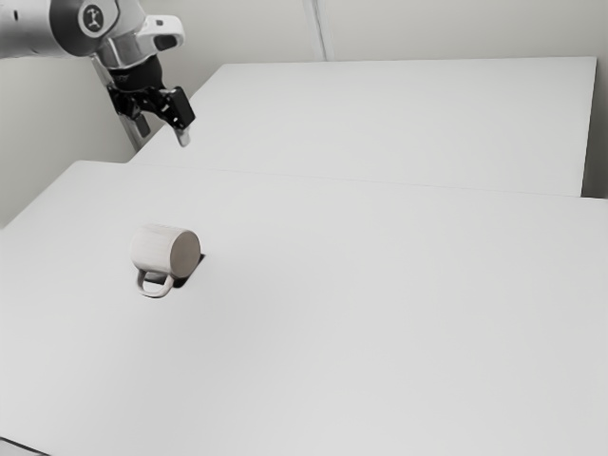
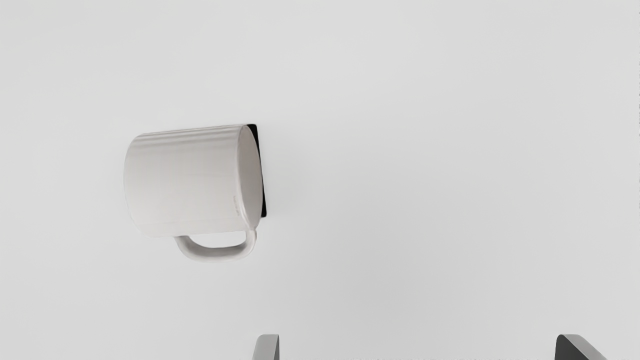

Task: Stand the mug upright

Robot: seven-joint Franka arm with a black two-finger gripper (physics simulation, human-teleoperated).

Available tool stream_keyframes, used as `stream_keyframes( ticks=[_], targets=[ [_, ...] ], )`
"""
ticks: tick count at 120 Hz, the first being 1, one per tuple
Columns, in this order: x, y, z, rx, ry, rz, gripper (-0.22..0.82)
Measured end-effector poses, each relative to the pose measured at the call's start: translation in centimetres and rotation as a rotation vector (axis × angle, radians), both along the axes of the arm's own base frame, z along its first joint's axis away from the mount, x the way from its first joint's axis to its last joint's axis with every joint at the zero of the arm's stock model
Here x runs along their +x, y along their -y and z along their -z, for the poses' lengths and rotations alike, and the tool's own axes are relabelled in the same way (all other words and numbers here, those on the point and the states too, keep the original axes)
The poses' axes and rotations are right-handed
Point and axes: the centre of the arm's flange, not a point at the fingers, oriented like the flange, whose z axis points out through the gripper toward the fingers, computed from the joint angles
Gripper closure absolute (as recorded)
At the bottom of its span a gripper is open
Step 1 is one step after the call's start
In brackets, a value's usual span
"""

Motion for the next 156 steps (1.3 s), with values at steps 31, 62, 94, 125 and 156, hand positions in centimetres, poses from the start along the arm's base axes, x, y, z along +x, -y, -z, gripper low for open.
stream_keyframes(
  ticks=[31,62,94,125,156],
  targets=[
    [-0.4,1.3,-0.3,-0.001,-0.004,-0.008,0.0],
    [-0.6,2.9,2.2,-0.055,-0.043,-0.008,0.0],
    [-0.3,4.3,5.3,-0.174,-0.085,0.005,0.0],
    [1.5,0.9,8.0,-0.248,-0.081,0.02,0.0],
    [1.1,-14.5,11.1,-0.325,-0.049,-0.142,0.0]
  ],
)
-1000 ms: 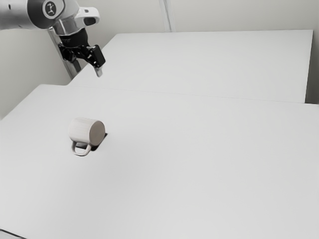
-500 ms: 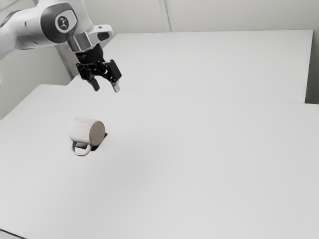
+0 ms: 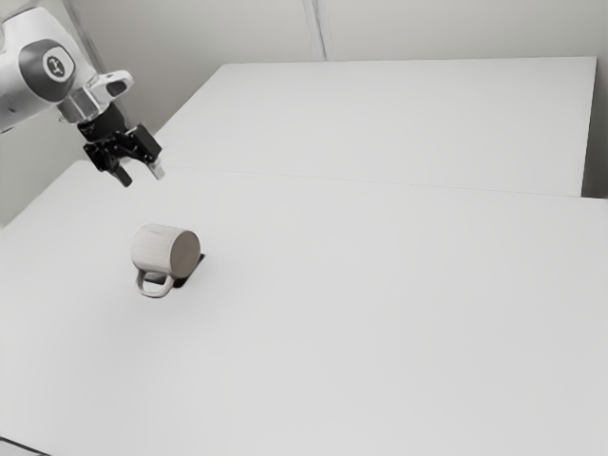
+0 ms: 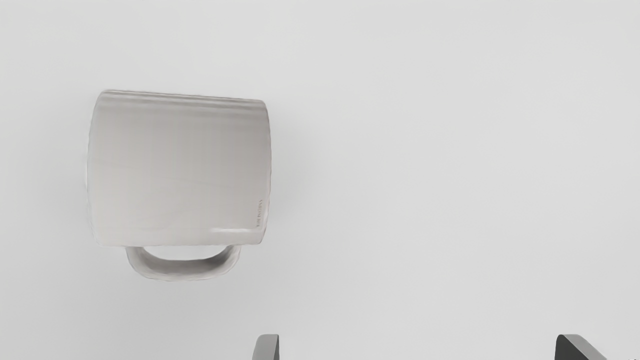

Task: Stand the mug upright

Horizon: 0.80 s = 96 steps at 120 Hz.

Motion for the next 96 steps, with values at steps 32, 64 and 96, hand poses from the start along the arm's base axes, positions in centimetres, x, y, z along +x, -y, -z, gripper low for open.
stream_keyframes(
  ticks=[32,64,96],
  targets=[
    [1.2,-7.2,6.6,-0.125,0.022,0.073,0.0],
    [0.4,-14.2,11.8,-0.221,0.084,0.15,0.0],
    [1.3,-18.0,15.6,-0.326,0.168,0.216,0.0]
  ],
)
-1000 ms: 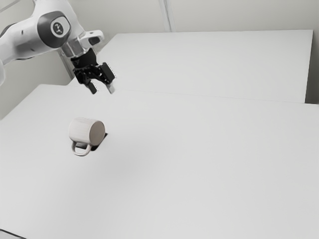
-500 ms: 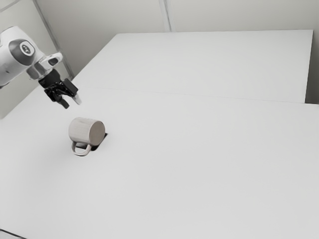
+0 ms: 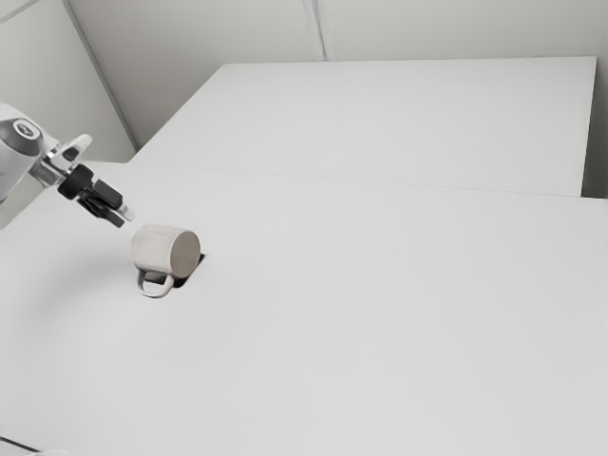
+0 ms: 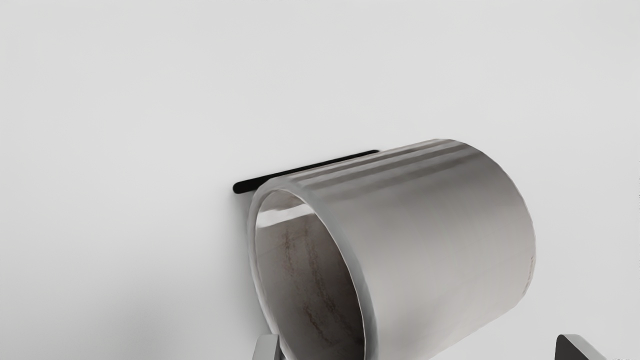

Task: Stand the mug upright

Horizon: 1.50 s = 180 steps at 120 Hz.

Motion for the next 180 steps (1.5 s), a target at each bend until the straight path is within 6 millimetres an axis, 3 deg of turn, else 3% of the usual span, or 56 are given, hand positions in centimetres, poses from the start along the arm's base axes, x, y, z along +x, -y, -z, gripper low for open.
stream_keyframes(
  ticks=[34,59,90,104,130,165,180],
  targets=[
    [-0.3,-1.2,4.5,-0.134,0.039,0.011,0.0],
    [-0.4,-0.2,5.5,-0.234,0.045,0.016,0.01],
    [-0.7,1.1,6.8,-0.353,-0.007,0.004,0.31],
    [-0.8,1.3,6.8,-0.368,-0.02,0.002,0.52],
    [-0.7,2.1,5.3,-0.373,-0.03,0.018,0.69],
    [-0.8,3.5,4.4,-0.39,-0.063,0.05,0.76],
    [-0.9,5.5,1.6,-0.317,-0.065,0.086,0.77]
  ],
)
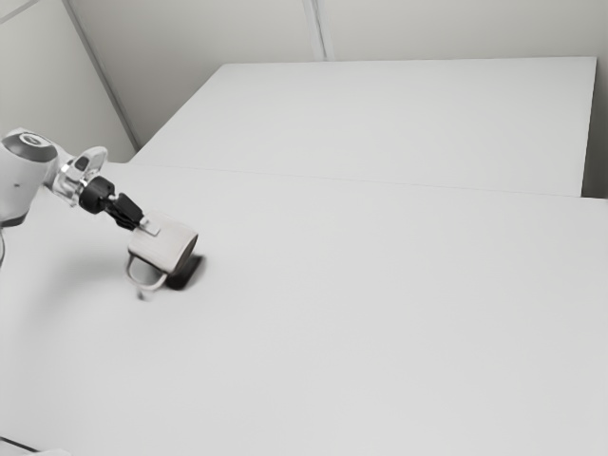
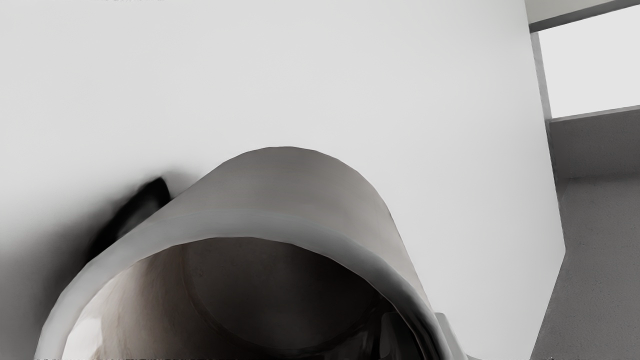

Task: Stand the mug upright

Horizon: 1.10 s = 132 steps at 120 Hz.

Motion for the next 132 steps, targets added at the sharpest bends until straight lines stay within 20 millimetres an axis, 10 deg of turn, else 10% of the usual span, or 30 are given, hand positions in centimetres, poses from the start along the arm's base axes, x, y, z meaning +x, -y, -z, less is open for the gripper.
stream_keyframes(
  ticks=[36,65,124,132],
  targets=[
    [-0.3,9.1,-5.3,0.373,0.07,0.137,0.77],
    [-1.4,14.5,-4.7,0.621,0.17,0.214,0.77],
    [-2.1,18.7,-2.4,0.83,0.289,0.306,0.78],
    [-2.1,18.7,-2.1,0.833,0.287,0.307,0.65]
  ],
)
